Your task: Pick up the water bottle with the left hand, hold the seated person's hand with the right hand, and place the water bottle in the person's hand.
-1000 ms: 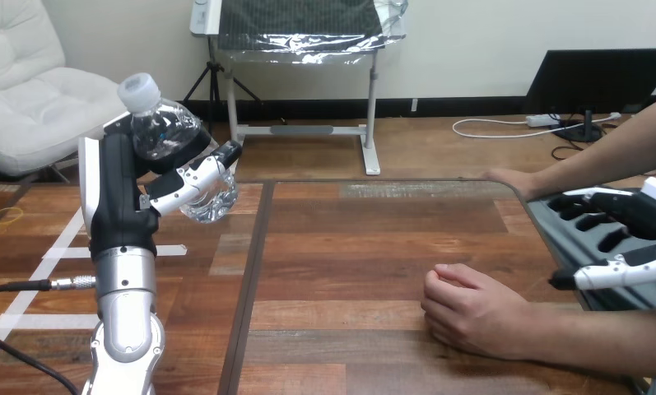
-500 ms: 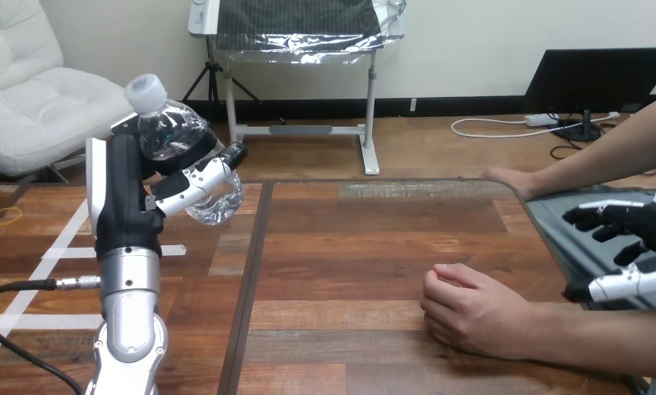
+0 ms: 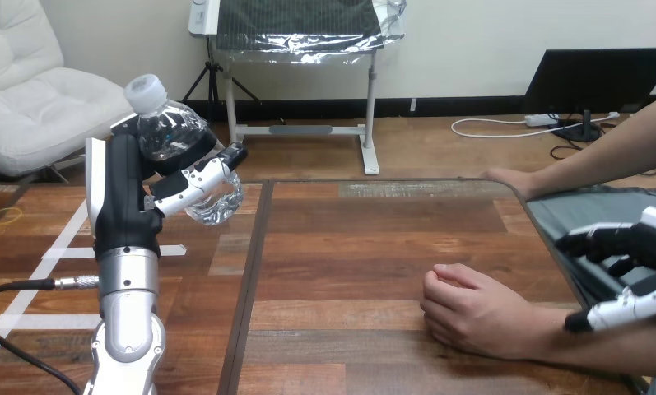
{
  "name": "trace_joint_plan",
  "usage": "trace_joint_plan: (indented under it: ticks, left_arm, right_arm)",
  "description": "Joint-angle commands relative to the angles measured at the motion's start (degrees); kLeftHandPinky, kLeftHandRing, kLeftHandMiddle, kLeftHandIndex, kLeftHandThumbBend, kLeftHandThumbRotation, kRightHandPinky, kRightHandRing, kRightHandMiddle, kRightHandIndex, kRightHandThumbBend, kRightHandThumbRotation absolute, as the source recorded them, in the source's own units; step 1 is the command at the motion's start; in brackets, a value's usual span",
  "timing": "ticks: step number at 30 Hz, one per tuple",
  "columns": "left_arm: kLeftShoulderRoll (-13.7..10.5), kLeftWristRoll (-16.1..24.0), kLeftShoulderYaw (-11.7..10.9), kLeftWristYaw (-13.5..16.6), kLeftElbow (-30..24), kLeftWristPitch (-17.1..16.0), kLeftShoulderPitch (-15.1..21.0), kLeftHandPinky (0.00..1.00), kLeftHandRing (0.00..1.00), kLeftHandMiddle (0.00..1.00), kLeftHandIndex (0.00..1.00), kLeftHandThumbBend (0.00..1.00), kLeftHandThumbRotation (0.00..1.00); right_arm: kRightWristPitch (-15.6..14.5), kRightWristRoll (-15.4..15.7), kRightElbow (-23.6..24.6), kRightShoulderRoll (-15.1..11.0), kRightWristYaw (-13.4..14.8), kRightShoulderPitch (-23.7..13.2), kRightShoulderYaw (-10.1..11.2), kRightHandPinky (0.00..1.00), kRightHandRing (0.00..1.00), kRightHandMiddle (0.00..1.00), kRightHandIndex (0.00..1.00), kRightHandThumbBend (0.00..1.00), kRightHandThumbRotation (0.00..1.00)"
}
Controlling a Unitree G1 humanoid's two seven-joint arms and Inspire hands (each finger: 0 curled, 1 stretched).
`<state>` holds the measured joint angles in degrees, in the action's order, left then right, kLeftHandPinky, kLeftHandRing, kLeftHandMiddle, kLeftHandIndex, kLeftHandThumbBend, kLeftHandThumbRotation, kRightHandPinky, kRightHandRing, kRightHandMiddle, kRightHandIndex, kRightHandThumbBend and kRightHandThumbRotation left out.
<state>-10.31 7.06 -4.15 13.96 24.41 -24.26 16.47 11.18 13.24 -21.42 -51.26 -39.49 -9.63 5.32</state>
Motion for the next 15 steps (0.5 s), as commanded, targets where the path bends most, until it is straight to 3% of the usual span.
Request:
trace_joint_plan:
  ticks: [1, 9, 15]
  left_arm:
    - [-0.2, -0.8, -1.2, -0.2, -1.6, -0.4, 4.5, 0.26, 0.3, 0.36, 0.41, 0.57, 0.0]
    - [0.0, -0.8, -1.6, -0.4, -1.4, -0.6, 4.7, 0.26, 0.3, 0.36, 0.41, 0.57, 0.0]
    - [0.2, -0.9, -1.8, -0.7, -1.7, -0.5, 4.7, 0.25, 0.3, 0.36, 0.41, 0.57, 0.0]
  right_arm:
    - [0.6, 0.0, 1.9, -1.9, -0.9, -1.6, -1.2, 0.87, 0.88, 0.88, 0.86, 0.97, 0.27]
    - [1.5, 0.6, 1.4, -1.2, -1.5, -1.6, -2.6, 0.8, 0.87, 0.87, 0.86, 0.99, 0.28]
    - [1.9, 0.4, 0.9, -0.8, -2.4, -1.7, -3.7, 0.82, 0.88, 0.87, 0.86, 1.0, 0.28]
